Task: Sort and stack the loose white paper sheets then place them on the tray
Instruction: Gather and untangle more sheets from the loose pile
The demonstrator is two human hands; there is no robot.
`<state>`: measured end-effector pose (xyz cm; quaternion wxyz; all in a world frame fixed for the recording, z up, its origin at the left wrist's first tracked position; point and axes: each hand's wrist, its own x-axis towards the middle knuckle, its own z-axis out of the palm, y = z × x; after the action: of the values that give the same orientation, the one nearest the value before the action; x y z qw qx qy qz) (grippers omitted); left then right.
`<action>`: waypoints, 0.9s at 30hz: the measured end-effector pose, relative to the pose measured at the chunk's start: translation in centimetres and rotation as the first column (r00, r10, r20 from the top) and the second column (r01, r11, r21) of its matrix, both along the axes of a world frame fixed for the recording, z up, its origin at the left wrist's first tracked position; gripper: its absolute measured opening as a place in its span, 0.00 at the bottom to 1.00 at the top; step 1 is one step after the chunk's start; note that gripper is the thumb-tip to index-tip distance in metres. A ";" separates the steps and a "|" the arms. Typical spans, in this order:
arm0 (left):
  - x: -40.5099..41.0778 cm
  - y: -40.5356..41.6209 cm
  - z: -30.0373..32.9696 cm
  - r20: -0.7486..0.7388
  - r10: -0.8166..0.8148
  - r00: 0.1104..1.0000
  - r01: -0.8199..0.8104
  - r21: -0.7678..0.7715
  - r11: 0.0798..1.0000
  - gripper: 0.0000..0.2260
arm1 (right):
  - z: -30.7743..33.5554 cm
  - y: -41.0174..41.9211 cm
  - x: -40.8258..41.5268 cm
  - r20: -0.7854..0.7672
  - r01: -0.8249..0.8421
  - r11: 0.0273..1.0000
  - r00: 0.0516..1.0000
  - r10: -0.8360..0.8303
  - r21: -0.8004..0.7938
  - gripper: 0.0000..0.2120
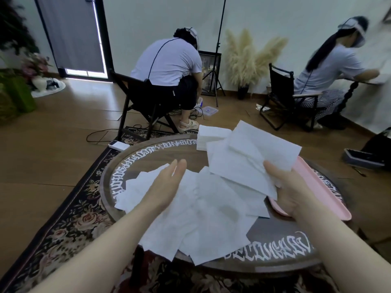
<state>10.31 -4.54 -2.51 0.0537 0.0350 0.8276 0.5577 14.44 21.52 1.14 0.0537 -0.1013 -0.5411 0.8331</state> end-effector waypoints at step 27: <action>-0.2 2.7 3.8 0.174 0.025 0.984 -0.128 0.614 0.779 0.09 | -0.9 -4.3 -0.4 0.023 -0.018 0.998 1.000 0.019 -0.054 0.12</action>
<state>10.11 -1.80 1.24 0.0807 -0.0267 0.5911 0.8021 14.00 17.23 0.22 0.0369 -0.1074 -0.5200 0.8466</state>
